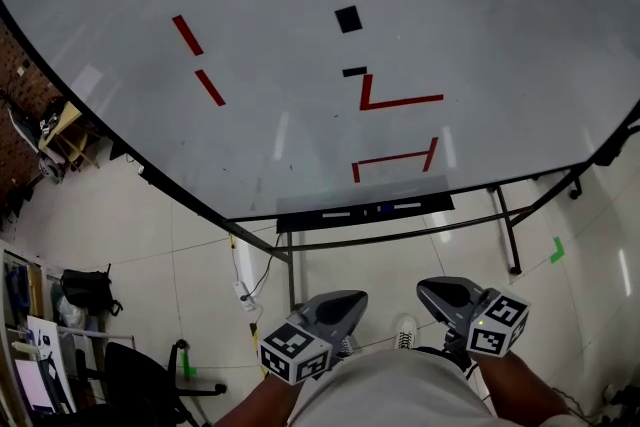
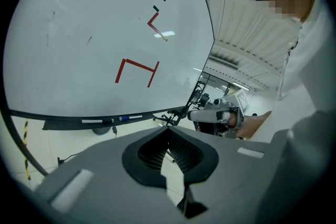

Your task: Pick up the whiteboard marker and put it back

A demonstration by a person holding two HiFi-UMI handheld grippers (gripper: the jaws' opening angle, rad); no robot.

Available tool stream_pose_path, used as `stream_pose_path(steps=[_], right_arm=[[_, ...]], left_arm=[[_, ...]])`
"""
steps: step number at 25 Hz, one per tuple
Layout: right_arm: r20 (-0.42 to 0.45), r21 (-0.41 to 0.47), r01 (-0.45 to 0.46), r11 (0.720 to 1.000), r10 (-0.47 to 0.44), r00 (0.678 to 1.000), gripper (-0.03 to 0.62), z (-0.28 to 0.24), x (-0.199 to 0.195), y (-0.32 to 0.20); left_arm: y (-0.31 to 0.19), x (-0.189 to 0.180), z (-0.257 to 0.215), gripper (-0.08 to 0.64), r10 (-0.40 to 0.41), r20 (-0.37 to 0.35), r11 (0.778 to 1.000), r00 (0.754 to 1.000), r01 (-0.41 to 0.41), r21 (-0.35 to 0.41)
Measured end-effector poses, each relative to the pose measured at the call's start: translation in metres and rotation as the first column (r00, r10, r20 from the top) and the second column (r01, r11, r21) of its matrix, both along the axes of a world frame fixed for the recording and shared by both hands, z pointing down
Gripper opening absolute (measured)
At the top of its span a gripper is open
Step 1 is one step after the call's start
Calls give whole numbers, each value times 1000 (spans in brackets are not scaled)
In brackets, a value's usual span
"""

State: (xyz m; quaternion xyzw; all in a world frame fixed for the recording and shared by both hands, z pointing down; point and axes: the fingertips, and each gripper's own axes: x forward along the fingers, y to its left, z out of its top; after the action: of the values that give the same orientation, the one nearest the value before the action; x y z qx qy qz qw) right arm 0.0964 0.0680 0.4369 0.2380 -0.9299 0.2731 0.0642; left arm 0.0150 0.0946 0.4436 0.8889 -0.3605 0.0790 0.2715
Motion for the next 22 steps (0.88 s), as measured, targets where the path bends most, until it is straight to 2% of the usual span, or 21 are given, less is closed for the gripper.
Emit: stream_pose_path(steps=[13,22], right_arm=[[-63,-2,-4,1000,4,998,0,5,-25,22],[-77,-34,-28,999,25,997,0,19,-19,23]], left_arm=[[14,-14,5,17,62,-18,998,998,-62,-1],[1,-29,6,16,30,-24,999,999,-30,13]])
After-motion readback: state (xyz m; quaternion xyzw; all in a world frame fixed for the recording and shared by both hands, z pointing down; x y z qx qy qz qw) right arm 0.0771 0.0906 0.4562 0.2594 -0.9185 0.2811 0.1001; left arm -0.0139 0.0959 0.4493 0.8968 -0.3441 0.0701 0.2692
